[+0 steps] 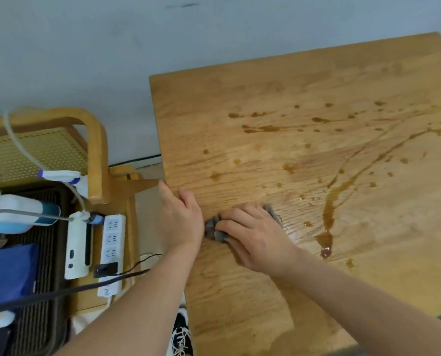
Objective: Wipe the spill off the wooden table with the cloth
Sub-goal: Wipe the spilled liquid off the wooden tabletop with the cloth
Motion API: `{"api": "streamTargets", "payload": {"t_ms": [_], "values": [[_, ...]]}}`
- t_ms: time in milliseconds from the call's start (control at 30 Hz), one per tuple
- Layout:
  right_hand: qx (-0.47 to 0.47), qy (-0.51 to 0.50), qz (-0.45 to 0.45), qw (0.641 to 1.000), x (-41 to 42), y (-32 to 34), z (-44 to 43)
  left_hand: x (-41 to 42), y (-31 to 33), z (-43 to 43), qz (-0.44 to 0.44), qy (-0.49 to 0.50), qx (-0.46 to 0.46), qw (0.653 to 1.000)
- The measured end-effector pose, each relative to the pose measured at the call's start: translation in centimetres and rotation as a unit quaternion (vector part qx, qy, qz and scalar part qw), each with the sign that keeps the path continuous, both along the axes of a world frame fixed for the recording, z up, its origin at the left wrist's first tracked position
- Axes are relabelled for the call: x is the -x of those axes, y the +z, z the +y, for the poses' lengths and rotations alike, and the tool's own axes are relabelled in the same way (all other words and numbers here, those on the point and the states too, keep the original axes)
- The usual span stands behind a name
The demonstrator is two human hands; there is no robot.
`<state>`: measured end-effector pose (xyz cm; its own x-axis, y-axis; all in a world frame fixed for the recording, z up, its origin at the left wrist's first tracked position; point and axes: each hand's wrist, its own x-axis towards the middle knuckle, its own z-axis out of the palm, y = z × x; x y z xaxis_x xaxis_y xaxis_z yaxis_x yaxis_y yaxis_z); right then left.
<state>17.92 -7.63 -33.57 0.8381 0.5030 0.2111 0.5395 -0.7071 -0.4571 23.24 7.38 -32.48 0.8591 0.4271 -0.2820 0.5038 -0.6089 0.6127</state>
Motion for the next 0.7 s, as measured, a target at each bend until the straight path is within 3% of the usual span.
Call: {"api": "streamTargets", "payload": {"t_ms": [67,200,267,400,500,633,700], "values": [[0.01,-0.033,-0.02,0.999,-4.1,0.0,0.5,-0.4,-0.2,0.1,0.0,-0.005,-0.011,1.0],[0.006,-0.199,-0.045,0.979,-13.6,0.0,1.5,-0.2,-0.4,0.0,-0.011,-0.021,-0.032,0.999],[-0.003,-0.227,-0.037,0.973,-13.9,-0.1,1.9,-0.4,-0.5,0.1,-0.017,-0.017,-0.032,0.999],[-0.024,-0.097,-0.001,0.995,-4.9,-0.1,1.5,-0.4,-0.7,0.2,-0.021,-0.023,-0.035,0.999],[-0.004,-0.046,-0.007,0.999,-6.7,0.0,0.7,-0.5,-0.8,0.3,-0.023,-0.027,-0.034,0.999],[0.003,-0.25,-0.021,0.968,-15.6,0.3,2.7,-0.7,-1.2,0.4,-0.025,-0.035,-0.035,0.998],[-0.001,-0.27,-0.004,0.963,-13.6,0.4,4.1,-0.4,-1.2,0.2,-0.029,-0.042,-0.034,0.998]]}}
